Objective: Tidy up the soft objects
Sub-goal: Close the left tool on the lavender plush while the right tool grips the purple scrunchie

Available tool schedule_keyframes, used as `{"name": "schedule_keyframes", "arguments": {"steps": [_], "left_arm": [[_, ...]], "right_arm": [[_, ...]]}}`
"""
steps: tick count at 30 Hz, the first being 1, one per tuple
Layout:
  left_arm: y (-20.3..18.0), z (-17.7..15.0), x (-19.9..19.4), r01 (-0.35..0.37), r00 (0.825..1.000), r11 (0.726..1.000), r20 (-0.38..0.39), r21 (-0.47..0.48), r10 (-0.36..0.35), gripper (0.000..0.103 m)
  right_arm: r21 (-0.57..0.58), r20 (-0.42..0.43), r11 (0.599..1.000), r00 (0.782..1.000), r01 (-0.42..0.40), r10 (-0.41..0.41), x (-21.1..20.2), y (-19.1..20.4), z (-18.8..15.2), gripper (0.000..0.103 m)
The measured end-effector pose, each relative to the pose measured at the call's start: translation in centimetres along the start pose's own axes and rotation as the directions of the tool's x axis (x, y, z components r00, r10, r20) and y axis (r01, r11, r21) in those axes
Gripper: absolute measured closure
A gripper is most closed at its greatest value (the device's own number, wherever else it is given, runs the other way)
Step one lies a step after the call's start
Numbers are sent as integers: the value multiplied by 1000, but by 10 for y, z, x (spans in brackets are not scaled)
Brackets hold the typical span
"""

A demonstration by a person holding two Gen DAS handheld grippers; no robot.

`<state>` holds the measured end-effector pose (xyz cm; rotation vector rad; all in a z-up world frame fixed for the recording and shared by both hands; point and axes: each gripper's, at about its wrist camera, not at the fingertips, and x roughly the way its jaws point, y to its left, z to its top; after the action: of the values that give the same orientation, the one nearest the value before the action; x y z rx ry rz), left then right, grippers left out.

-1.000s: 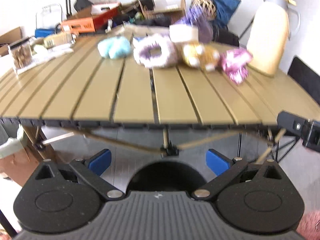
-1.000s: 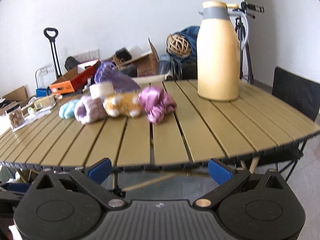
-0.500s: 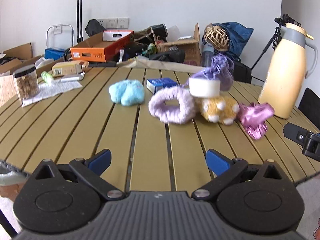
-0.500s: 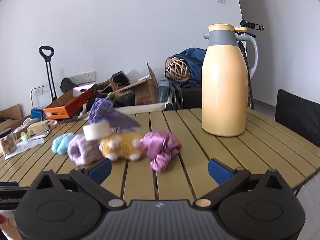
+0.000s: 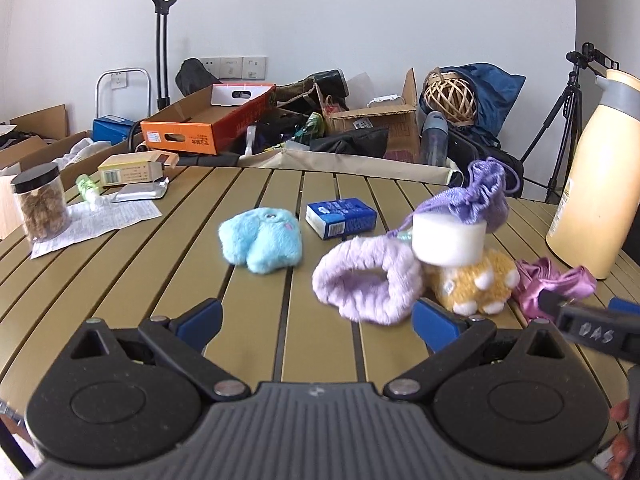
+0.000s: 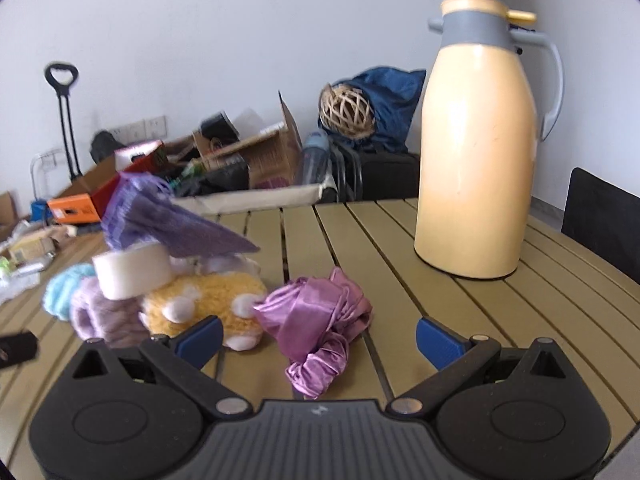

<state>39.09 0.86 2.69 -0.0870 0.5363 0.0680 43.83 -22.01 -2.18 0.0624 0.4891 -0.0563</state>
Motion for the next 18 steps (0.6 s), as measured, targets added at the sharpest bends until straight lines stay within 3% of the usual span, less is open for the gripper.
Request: {"name": "schedule_keyframes", "arguments": {"steps": [2,8,10,18], "left_arm": [[0,4,7,8,1000,1000,-3,2,-8,0],[-2,9,28,36,999,998,-21,56,-35,0],[-2,9,34,41,999,997,-29,59,-39,0],[-4,12,49,84,996,994,-22,67,-83,0]], "right_arm": [[-8,-28,1000,999,17,-18,13,3,0,4],[19,-88,1000,996,20,-18,44,4,6,29],[44,-110,999,994,-2,7,51,3,5,61],[121,-81,993,997,-5,15,38,-7,-1,66]]}}
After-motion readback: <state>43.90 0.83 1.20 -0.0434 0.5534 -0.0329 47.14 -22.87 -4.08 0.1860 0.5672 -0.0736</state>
